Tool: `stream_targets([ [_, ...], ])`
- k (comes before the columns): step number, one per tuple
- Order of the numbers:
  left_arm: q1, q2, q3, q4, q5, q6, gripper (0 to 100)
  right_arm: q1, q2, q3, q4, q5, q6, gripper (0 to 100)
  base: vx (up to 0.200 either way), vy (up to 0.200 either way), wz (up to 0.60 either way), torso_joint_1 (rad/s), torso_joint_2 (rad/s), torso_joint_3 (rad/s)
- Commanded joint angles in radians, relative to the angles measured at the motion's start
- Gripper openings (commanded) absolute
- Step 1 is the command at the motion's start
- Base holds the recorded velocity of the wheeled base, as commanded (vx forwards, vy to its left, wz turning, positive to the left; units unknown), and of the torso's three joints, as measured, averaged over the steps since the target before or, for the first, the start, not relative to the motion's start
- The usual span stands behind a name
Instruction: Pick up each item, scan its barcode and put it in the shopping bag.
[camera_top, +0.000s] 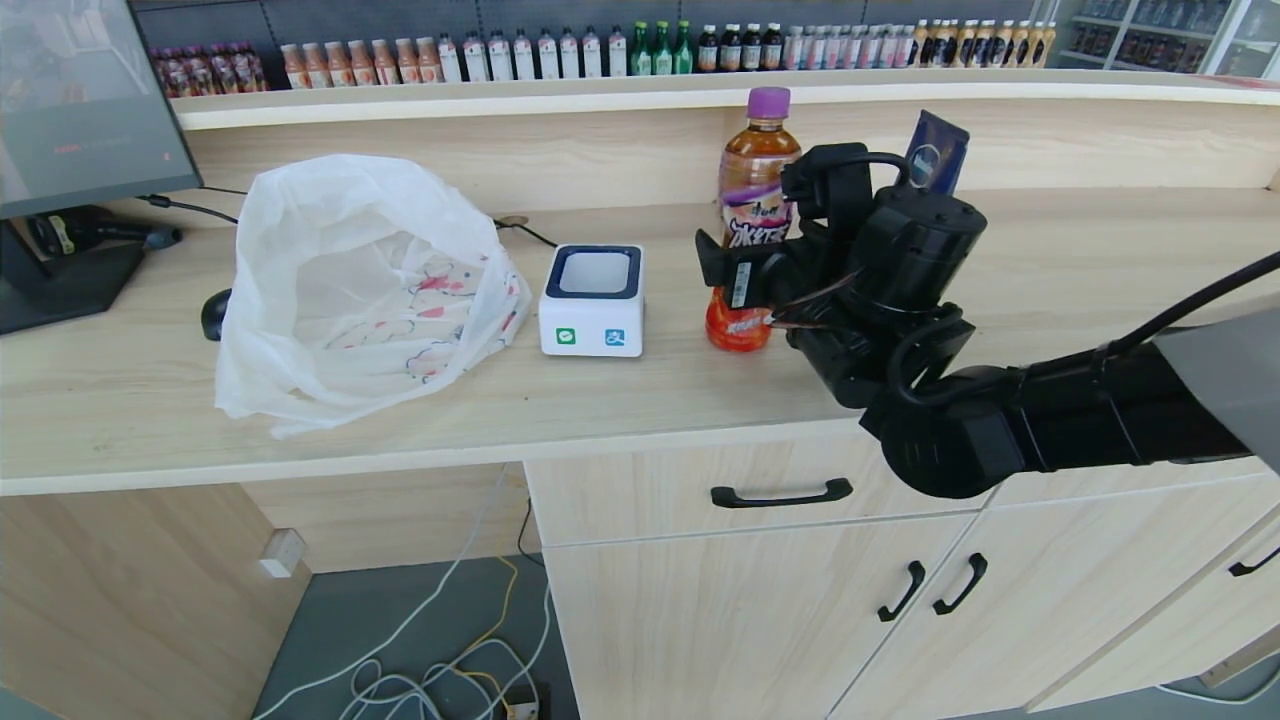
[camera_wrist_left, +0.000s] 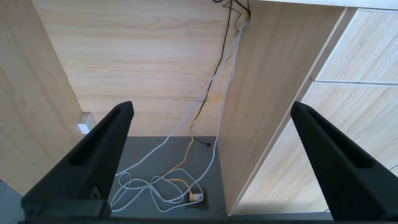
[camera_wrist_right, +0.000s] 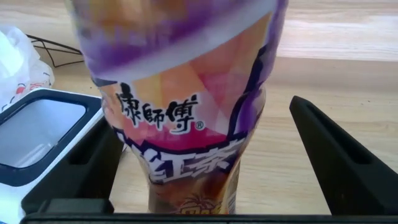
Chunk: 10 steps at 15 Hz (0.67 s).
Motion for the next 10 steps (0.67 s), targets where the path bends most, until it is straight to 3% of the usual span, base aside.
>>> stream_targets([
  [1,0.0,0.0,0.0,0.0,0.0,0.0,100,-0.007,0.012,-0.023,0.007,0.002,0.002,100,0.0,0.0,0.0,0.0,0.0,0.0],
  [10,0.0,0.0,0.0,0.0,0.0,0.0,100,-0.004,0.025,-0.054,0.025,0.0,0.0,100,0.0,0.0,0.0,0.0,0.0,0.0],
])
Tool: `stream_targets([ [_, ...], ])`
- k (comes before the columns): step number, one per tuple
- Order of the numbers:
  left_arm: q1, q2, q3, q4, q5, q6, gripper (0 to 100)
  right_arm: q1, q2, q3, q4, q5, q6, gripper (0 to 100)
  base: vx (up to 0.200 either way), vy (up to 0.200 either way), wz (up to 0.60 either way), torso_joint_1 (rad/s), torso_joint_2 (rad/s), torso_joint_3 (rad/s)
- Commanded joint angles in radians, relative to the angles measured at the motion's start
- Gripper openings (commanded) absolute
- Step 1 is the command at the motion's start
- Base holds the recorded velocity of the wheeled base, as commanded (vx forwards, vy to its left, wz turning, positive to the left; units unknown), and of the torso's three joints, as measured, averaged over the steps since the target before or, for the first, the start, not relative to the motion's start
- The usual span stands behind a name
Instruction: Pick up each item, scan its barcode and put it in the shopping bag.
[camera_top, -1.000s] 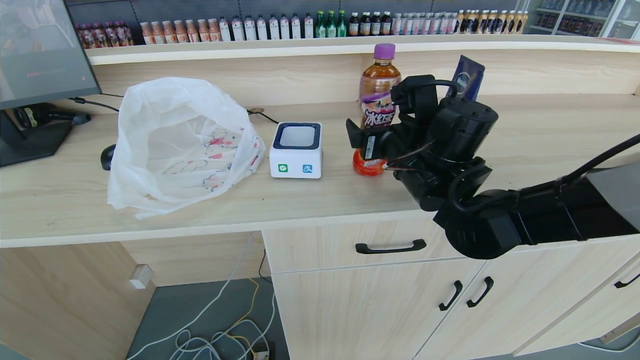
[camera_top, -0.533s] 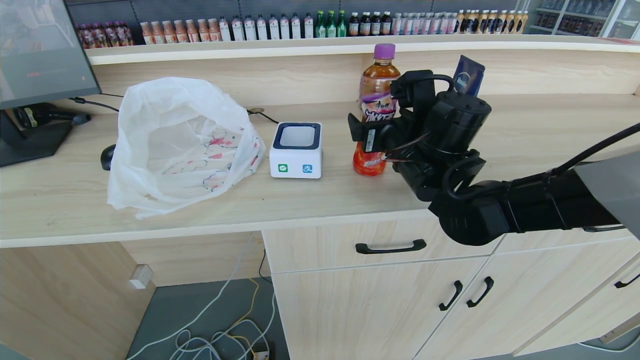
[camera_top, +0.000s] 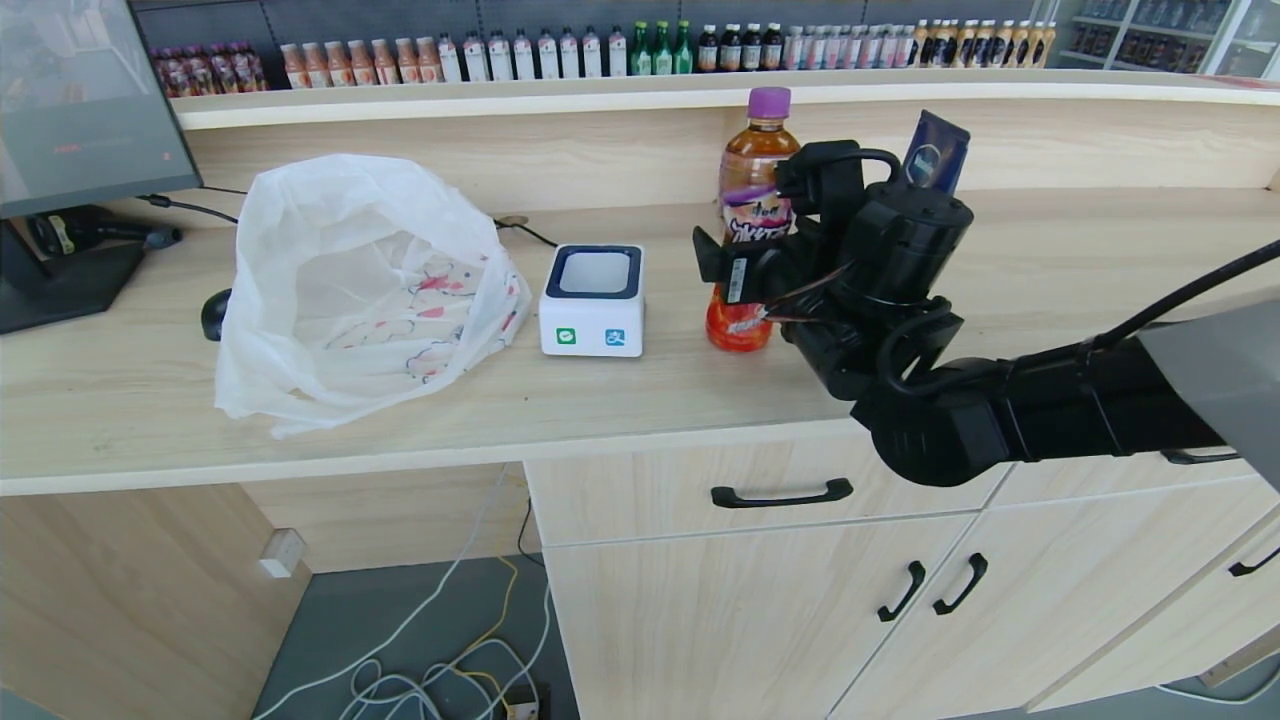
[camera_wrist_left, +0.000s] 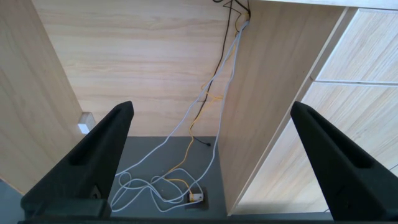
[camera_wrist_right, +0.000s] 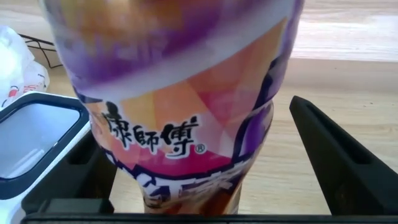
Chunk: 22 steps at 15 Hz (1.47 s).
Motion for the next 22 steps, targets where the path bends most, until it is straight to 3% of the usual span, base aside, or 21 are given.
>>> stream_targets([
  [1,0.0,0.0,0.0,0.0,0.0,0.0,100,0.0,0.006,-0.009,-0.001,0.0,-0.001,100,0.0,0.0,0.0,0.0,0.0,0.0],
  [2,0.0,0.0,0.0,0.0,0.0,0.0,100,0.002,0.009,-0.01,-0.001,0.0,0.001,100,0.0,0.0,0.0,0.0,0.0,0.0],
  [3,0.0,0.0,0.0,0.0,0.0,0.0,100,0.0,0.009,-0.017,-0.001,0.002,0.001,0,0.0,0.0,0.0,0.0,0.0,0.0],
  [18,0.0,0.0,0.0,0.0,0.0,0.0,100,0.025,-0.017,-0.032,-0.001,0.002,0.002,0,0.0,0.0,0.0,0.0,0.0,0.0],
  [22,0.0,0.0,0.0,0.0,0.0,0.0,100,0.091,-0.1,0.014,-0.001,-0.02,-0.002,0,0.0,0.0,0.0,0.0,0.0,0.0],
])
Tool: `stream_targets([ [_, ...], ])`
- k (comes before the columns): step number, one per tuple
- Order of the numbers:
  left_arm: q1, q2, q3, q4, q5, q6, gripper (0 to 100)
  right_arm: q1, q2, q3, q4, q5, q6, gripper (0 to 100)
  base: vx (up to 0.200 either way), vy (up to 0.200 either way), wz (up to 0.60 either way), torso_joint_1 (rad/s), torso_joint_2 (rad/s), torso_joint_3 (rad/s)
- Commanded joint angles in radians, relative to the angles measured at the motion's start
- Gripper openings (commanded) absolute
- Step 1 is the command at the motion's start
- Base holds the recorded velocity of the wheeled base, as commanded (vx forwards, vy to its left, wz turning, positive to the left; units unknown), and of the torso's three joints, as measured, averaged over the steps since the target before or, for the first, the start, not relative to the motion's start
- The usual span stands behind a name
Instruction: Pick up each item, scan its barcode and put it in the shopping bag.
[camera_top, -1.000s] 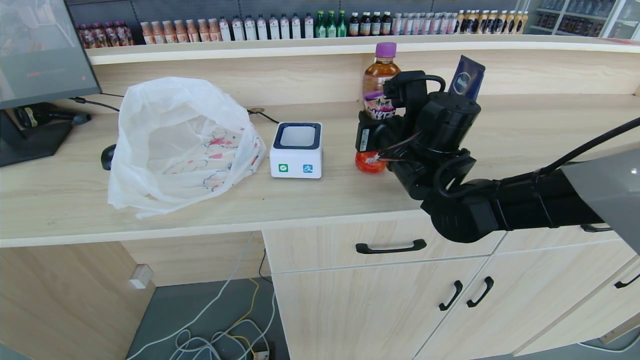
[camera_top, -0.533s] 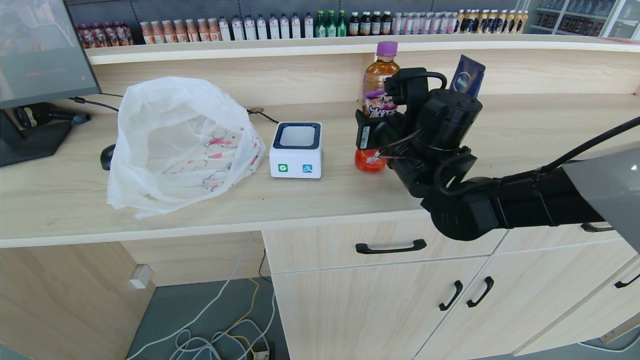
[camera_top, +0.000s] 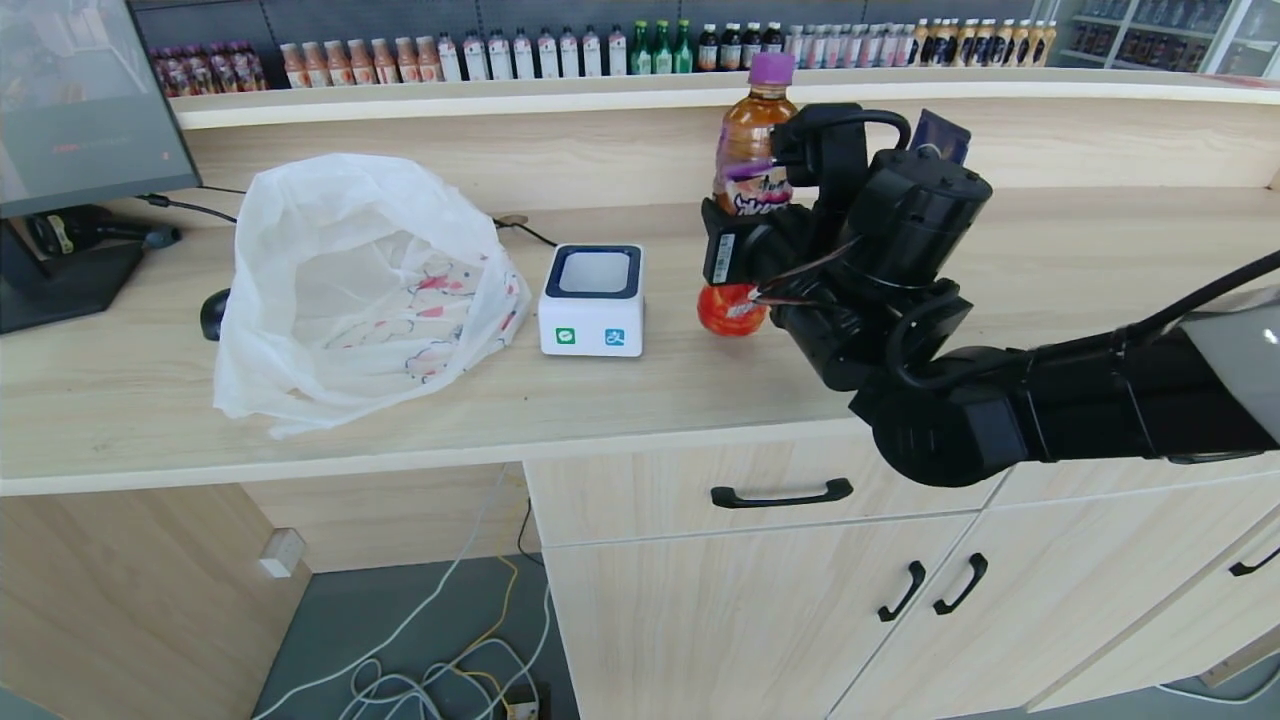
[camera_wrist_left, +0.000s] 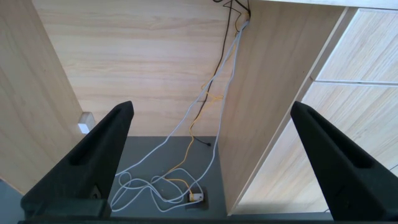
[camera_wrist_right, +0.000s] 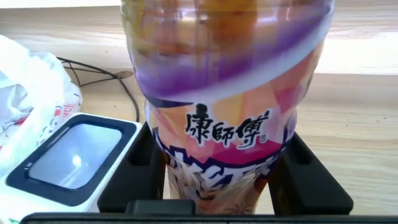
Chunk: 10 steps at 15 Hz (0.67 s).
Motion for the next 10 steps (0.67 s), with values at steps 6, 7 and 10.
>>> stream_targets([
  [6,0.0,0.0,0.0,0.0,0.0,0.0,100,0.221,-0.27,0.295,-0.007,-0.214,-0.018,0,0.0,0.0,0.0,0.0,0.0,0.0],
  [7,0.0,0.0,0.0,0.0,0.0,0.0,100,0.255,-0.291,0.318,-0.012,-0.24,-0.032,0,0.0,0.0,0.0,0.0,0.0,0.0],
  [10,0.0,0.0,0.0,0.0,0.0,0.0,100,0.335,-0.324,0.384,-0.101,-0.346,-0.07,0,0.0,0.0,0.0,0.0,0.0,0.0],
])
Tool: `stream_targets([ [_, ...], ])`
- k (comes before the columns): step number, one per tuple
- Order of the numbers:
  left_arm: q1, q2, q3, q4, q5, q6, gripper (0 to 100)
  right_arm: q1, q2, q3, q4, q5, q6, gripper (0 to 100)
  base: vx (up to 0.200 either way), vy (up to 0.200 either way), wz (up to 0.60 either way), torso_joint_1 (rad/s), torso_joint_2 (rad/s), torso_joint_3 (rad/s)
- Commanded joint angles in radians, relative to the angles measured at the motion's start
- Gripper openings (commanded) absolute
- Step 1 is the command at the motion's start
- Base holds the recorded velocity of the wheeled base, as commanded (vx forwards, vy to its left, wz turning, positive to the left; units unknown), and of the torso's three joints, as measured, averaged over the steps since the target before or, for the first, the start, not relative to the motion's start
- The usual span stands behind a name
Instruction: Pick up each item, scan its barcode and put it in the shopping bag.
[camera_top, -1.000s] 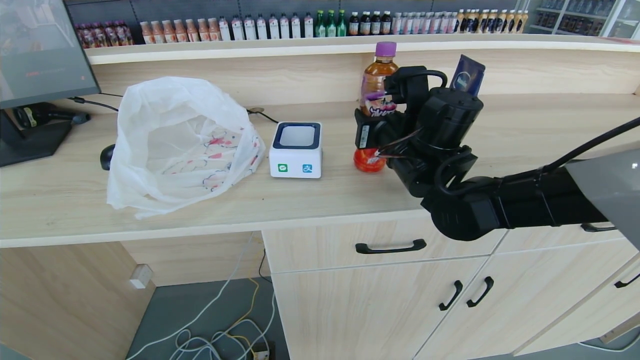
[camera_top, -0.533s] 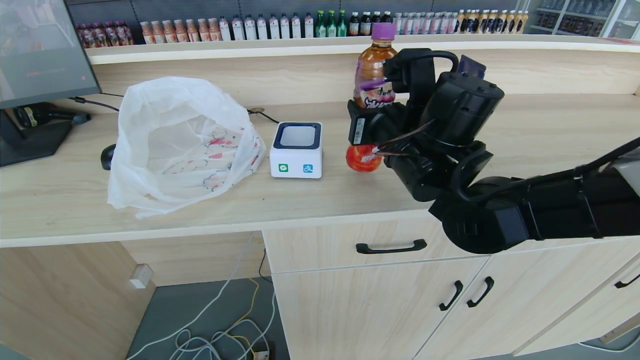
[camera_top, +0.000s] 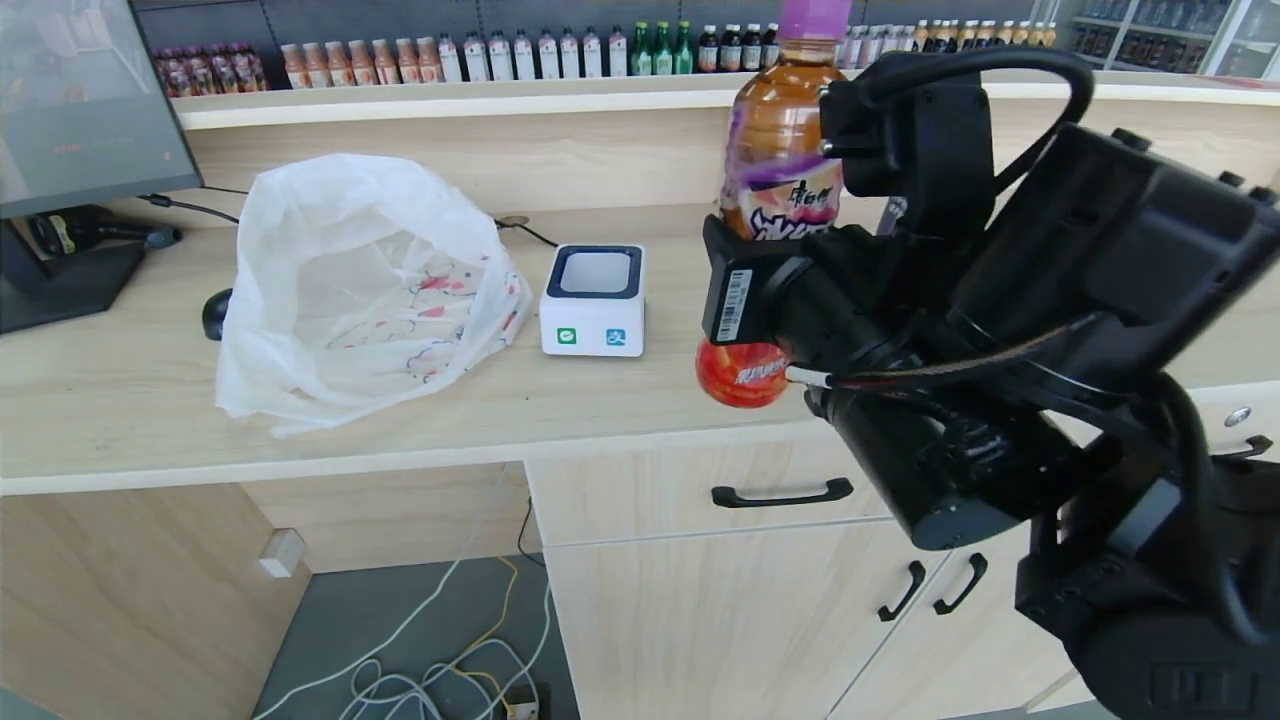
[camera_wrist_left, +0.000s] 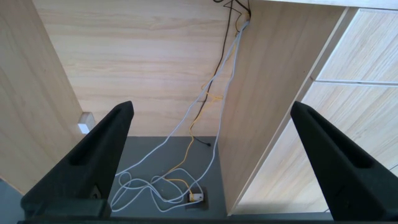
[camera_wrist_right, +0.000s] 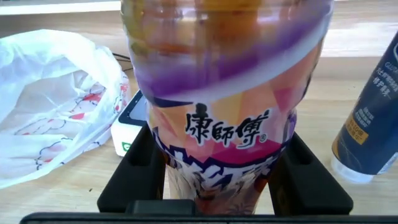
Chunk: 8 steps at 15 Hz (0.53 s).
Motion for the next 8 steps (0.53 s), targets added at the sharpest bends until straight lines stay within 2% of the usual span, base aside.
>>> stream_targets([
  [1,0.0,0.0,0.0,0.0,0.0,0.0,100,0.06,-0.046,0.055,-0.049,-0.038,-0.018,0,0.0,0.0,0.0,0.0,0.0,0.0],
  [4,0.0,0.0,0.0,0.0,0.0,0.0,100,0.115,-0.066,0.16,-0.143,-0.098,-0.041,0,0.0,0.0,0.0,0.0,0.0,0.0],
  [8,0.0,0.0,0.0,0.0,0.0,0.0,100,0.14,-0.088,0.309,-0.27,-0.106,-0.076,0,0.0,0.0,0.0,0.0,0.0,0.0],
])
